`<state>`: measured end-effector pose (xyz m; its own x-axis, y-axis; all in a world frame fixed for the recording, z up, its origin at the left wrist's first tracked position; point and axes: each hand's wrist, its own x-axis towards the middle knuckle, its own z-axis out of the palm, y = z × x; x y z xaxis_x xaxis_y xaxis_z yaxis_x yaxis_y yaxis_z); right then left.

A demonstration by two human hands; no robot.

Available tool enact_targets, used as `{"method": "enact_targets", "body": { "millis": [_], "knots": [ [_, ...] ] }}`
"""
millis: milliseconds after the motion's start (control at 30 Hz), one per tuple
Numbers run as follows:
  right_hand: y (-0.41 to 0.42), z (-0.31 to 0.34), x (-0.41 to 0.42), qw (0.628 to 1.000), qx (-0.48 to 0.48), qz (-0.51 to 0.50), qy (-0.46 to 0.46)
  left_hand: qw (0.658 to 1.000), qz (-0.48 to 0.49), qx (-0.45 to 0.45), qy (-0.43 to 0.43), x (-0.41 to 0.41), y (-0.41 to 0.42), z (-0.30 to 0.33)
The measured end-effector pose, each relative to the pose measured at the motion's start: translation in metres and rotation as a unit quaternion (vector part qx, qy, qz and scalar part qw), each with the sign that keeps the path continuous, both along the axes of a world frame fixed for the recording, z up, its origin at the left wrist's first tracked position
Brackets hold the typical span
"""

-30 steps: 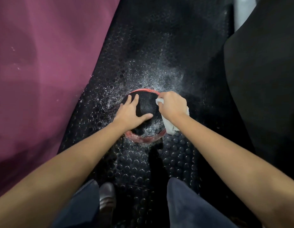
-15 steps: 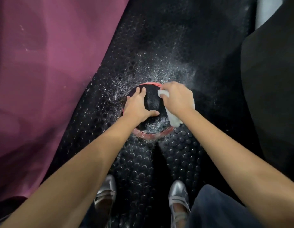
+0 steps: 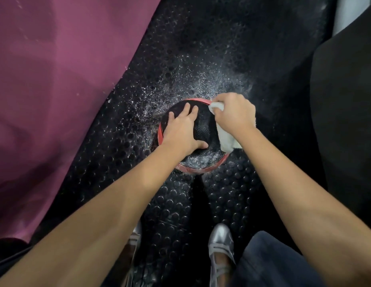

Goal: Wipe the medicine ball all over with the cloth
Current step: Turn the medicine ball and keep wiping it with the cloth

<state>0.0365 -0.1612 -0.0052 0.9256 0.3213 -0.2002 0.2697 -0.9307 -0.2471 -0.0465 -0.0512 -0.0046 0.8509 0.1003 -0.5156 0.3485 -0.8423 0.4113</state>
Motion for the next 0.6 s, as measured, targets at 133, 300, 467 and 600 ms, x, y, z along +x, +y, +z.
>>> {"method": "enact_targets", "body": {
  "millis": [133,300,467,600],
  "knots": [
    [-0.009,0.001,-0.02,0.998,0.002,0.06,-0.012,1.0,0.017,-0.011,-0.003,-0.001,0.003,0.0],
    [-0.003,0.002,-0.005,1.0,0.008,-0.014,0.005,1.0,0.004,-0.007,-0.002,-0.001,-0.002,0.0],
    [-0.012,0.003,-0.031,0.999,0.002,0.053,-0.01,1.0,0.021,-0.019,-0.001,0.0,0.002,-0.003],
    [-0.016,0.0,-0.006,0.999,0.021,-0.039,0.013,1.0,0.0,-0.006,-0.002,-0.001,-0.003,-0.004]
  ]
}}
